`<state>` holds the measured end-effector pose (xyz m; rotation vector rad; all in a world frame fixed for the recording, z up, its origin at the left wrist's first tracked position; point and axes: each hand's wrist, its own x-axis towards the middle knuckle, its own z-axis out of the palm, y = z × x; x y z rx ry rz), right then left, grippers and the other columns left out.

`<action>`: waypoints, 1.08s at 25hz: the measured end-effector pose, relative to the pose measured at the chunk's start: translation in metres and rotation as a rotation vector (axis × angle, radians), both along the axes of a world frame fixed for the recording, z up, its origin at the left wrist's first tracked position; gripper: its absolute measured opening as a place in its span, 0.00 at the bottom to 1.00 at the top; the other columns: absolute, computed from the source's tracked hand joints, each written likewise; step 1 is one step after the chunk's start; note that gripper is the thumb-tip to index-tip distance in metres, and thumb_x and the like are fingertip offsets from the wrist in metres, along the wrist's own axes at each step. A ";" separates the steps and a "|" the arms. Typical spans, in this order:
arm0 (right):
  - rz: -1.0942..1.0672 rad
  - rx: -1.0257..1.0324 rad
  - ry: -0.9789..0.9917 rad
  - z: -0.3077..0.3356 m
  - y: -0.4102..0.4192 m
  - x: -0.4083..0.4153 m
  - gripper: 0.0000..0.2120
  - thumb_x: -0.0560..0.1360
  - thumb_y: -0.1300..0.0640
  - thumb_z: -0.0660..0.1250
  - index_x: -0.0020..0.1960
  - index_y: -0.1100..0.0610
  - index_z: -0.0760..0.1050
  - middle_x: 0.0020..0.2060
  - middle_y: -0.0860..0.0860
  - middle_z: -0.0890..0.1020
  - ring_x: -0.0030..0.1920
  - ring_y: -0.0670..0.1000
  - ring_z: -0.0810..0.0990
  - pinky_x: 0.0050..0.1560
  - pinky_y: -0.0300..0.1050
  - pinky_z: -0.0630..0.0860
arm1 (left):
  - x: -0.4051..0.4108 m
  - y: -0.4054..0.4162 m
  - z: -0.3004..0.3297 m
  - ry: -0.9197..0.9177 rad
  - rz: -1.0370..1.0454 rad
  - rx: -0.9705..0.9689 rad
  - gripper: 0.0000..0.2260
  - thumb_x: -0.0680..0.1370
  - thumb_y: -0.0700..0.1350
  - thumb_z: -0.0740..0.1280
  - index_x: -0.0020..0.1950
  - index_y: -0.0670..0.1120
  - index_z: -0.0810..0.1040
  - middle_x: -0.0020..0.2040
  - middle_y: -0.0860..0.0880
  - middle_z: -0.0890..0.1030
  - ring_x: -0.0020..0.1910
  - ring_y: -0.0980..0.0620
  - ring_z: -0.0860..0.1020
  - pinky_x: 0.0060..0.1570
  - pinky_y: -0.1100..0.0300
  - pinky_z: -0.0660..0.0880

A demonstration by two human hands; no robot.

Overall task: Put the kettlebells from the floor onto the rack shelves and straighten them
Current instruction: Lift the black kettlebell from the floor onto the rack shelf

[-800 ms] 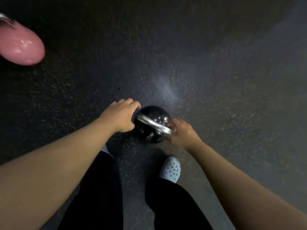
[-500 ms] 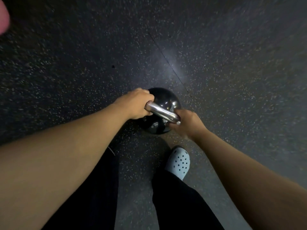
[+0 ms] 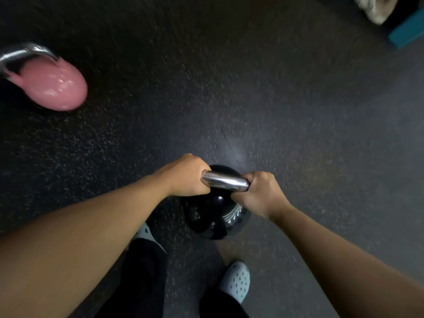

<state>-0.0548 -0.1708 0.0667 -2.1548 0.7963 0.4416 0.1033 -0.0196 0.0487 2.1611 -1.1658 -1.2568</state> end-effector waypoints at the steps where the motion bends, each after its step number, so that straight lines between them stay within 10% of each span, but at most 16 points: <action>1: 0.000 -0.009 -0.026 0.020 -0.003 0.025 0.05 0.62 0.55 0.72 0.34 0.57 0.79 0.28 0.54 0.81 0.26 0.50 0.77 0.24 0.40 0.71 | 0.021 0.000 0.020 -0.022 0.045 -0.030 0.09 0.64 0.47 0.67 0.26 0.49 0.71 0.23 0.53 0.72 0.22 0.55 0.70 0.25 0.54 0.67; 21: 0.622 -0.297 -0.537 0.253 0.091 0.711 0.05 0.63 0.53 0.70 0.38 0.51 0.81 0.27 0.42 0.79 0.31 0.42 0.80 0.29 0.28 0.69 | 0.599 0.159 0.271 -0.610 0.588 -0.191 0.06 0.65 0.53 0.67 0.35 0.51 0.77 0.32 0.51 0.82 0.34 0.52 0.81 0.29 0.64 0.67; 27: 0.710 -0.294 -0.664 0.279 0.147 0.904 0.07 0.64 0.51 0.68 0.34 0.54 0.78 0.28 0.48 0.82 0.29 0.48 0.80 0.29 0.45 0.76 | 0.771 0.214 0.294 -0.606 0.711 -0.205 0.07 0.66 0.54 0.64 0.29 0.55 0.71 0.25 0.54 0.74 0.25 0.58 0.74 0.24 0.63 0.64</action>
